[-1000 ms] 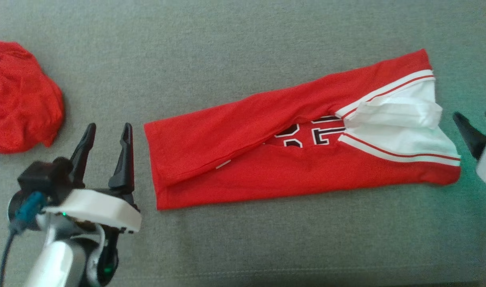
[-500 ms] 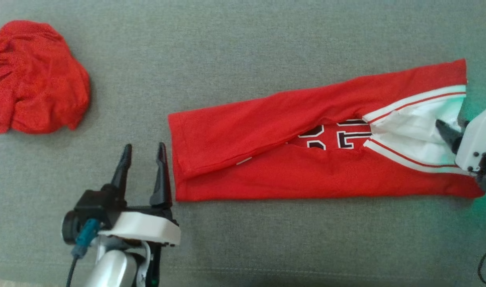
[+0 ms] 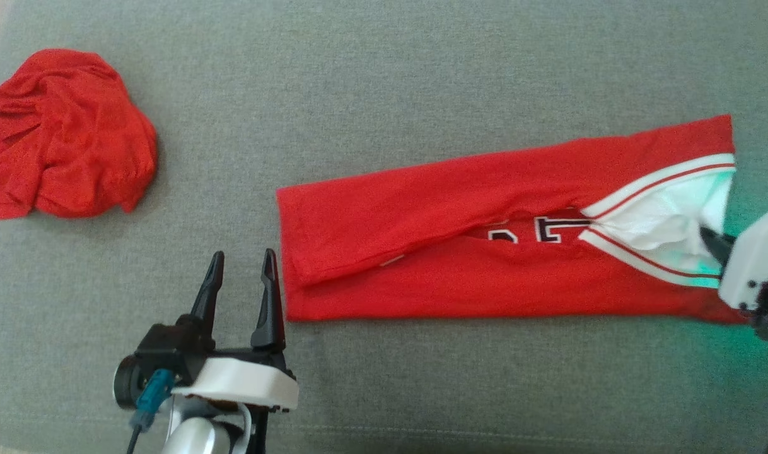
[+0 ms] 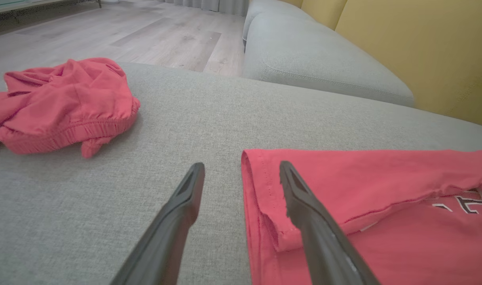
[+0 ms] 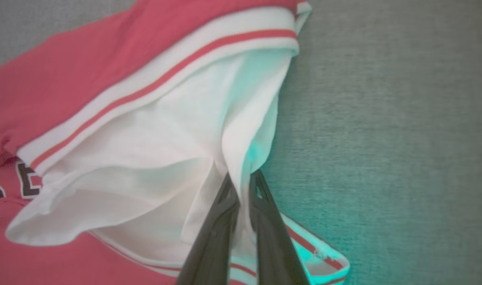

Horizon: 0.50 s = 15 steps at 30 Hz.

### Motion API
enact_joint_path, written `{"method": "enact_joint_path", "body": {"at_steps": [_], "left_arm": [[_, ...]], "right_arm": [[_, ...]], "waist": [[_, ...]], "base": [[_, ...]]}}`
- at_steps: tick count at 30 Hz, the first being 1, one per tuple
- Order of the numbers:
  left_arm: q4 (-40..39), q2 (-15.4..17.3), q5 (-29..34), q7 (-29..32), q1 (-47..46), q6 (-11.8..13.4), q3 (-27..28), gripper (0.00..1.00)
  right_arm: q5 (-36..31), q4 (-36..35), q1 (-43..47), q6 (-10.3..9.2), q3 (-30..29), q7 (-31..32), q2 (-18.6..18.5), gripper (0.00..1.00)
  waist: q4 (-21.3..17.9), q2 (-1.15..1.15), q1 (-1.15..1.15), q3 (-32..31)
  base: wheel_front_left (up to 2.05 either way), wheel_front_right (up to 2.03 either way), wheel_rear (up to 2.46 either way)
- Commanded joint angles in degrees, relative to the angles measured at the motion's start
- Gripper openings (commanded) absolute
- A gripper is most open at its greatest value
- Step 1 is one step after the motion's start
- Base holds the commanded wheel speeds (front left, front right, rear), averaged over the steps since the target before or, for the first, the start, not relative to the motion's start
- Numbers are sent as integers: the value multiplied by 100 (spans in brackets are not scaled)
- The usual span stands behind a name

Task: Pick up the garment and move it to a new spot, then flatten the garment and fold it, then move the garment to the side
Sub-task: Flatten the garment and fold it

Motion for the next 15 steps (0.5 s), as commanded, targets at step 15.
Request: {"method": "enact_joint_path", "body": {"at_steps": [15], "left_arm": [[63, -231, 128, -71, 395, -262, 560, 100]], "right_arm": [[12, -171, -218, 39, -807, -510, -1212, 0]], "waist": [[-65, 0, 0, -518]], "base": [[0, 0, 0]]}}
